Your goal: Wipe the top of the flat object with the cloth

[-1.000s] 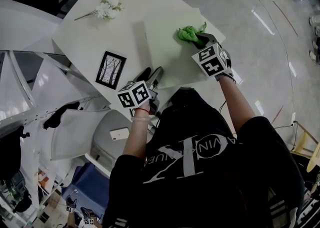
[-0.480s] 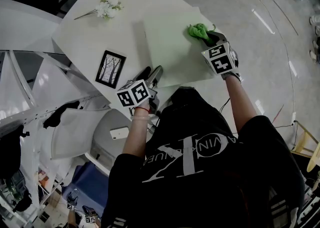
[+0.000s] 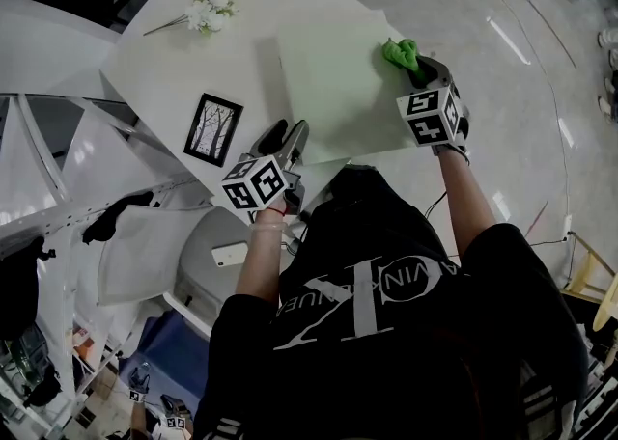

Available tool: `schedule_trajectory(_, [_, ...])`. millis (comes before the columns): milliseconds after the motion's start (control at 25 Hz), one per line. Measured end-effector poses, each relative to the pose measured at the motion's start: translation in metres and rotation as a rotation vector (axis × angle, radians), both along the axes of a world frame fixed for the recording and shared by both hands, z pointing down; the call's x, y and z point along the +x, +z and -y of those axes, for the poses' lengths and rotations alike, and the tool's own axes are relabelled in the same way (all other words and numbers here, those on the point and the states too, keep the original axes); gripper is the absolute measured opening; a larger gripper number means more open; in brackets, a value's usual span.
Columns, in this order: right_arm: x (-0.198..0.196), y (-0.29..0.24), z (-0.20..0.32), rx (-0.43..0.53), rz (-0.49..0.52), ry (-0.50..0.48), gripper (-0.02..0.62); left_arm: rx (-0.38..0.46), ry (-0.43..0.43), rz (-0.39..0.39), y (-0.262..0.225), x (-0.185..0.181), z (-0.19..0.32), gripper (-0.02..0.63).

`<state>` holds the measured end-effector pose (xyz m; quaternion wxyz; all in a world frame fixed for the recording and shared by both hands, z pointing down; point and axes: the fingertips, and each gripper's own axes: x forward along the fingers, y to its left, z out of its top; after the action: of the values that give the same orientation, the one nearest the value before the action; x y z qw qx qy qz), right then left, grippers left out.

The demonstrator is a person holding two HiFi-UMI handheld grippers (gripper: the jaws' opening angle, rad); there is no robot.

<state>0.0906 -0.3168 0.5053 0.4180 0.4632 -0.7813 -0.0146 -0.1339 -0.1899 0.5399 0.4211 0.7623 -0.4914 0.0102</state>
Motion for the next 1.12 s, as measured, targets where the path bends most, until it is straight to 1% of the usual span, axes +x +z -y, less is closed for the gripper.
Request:
schedule_trajectory(80, [-0.006, -0.008, -0.010, 0.022, 0.074, -0.022, 0.081, 0.028, 0.003, -0.001, -0.007, -0.002, -0.002, 0.230])
schedule_trajectory(160, [-0.018, -0.012, -0.023, 0.020, 0.133, -0.057, 0.081, 0.021, 0.007, -0.016, -0.007, -0.004, -0.008, 0.231])
schedule_trajectory(320, [-0.050, -0.017, -0.050, 0.022, 0.177, -0.150, 0.081, 0.026, 0.016, 0.005, -0.005, -0.004, -0.024, 0.232])
schedule_trajectory(560, [-0.112, -0.019, -0.090, -0.004, 0.229, -0.298, 0.081, 0.004, 0.068, 0.006, 0.003, 0.012, -0.051, 0.231])
schedule_trajectory(720, [-0.162, -0.018, -0.114, -0.038, 0.219, -0.444, 0.081, -0.015, 0.074, 0.007, 0.008, 0.017, -0.063, 0.228])
schedule_trajectory(840, [-0.193, -0.014, -0.131, -0.054, 0.202, -0.533, 0.081, -0.005, 0.064, 0.020, 0.008, 0.018, -0.066, 0.184])
schedule_trajectory(920, [-0.210, -0.009, -0.139, -0.064, 0.194, -0.568, 0.081, 0.005, 0.061, 0.033, 0.007, 0.018, -0.065, 0.153])
schedule_trajectory(1000, [-0.221, 0.000, -0.148, -0.094, 0.170, -0.598, 0.081, 0.002, 0.059, 0.039, 0.007, 0.018, -0.065, 0.153])
schedule_trajectory(1120, [-0.225, 0.013, -0.153, -0.128, 0.121, -0.615, 0.081, -0.018, 0.045, 0.027, 0.009, 0.017, -0.066, 0.152])
